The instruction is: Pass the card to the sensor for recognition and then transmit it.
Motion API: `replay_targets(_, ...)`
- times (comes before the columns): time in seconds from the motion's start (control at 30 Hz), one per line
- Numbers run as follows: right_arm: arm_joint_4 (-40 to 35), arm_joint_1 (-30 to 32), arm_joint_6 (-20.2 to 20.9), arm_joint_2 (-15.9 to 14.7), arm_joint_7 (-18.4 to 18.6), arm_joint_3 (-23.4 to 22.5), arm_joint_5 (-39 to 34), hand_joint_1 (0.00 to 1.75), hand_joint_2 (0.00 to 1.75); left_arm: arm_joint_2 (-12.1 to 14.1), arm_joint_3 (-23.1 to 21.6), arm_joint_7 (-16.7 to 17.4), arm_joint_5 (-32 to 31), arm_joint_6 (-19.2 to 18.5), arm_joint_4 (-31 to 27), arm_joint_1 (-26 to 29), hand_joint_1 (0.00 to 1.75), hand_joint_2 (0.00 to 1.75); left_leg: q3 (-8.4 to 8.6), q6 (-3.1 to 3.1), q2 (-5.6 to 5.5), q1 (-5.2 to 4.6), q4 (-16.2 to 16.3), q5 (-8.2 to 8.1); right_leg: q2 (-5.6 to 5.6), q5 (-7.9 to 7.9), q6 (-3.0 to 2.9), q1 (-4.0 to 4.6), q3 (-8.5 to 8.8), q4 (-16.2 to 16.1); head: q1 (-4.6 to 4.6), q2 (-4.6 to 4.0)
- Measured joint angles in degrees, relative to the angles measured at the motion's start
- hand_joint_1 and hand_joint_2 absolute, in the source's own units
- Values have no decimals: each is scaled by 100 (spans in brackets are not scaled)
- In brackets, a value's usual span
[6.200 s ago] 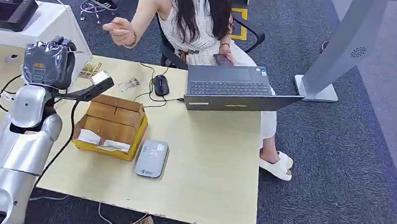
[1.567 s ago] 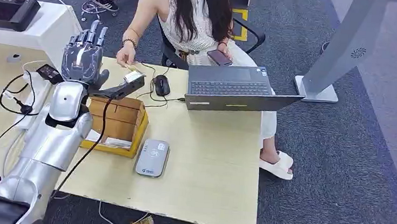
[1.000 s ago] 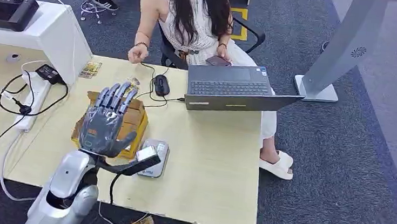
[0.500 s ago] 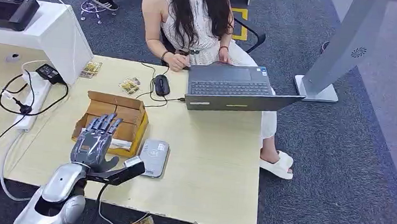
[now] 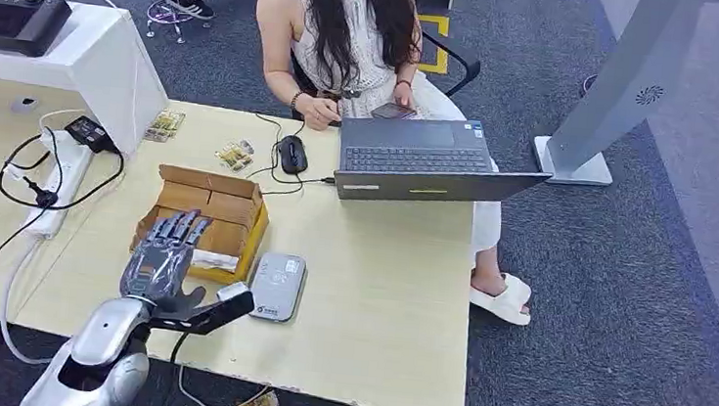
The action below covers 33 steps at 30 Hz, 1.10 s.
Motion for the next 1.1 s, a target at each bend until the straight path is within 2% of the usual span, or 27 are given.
replay_targets(0.63, 2, 0, 0, 0, 7, -20, 55, 0, 175, -4, 107, 112, -96, 22, 0, 13, 0, 175, 0, 0, -1, 0, 0, 0, -1, 0, 0, 0, 0, 0, 0, 0)
replay_targets(0.67, 2, 0, 0, 0, 7, -20, 57, 0, 175, -4, 105, 112, -96, 22, 0, 14, 175, 175, 0, 0, -1, 0, 0, 0, -1, 0, 0, 0, 0, 0, 0, 0)
replay_targets(1.1, 2, 0, 7, 0, 9, -20, 94, 0, 175, -2, 116, 112, -68, 0, 0, 30, 175, 175, 0, 0, -1, 0, 0, 0, -1, 0, 0, 0, 0, 0, 0, 0)
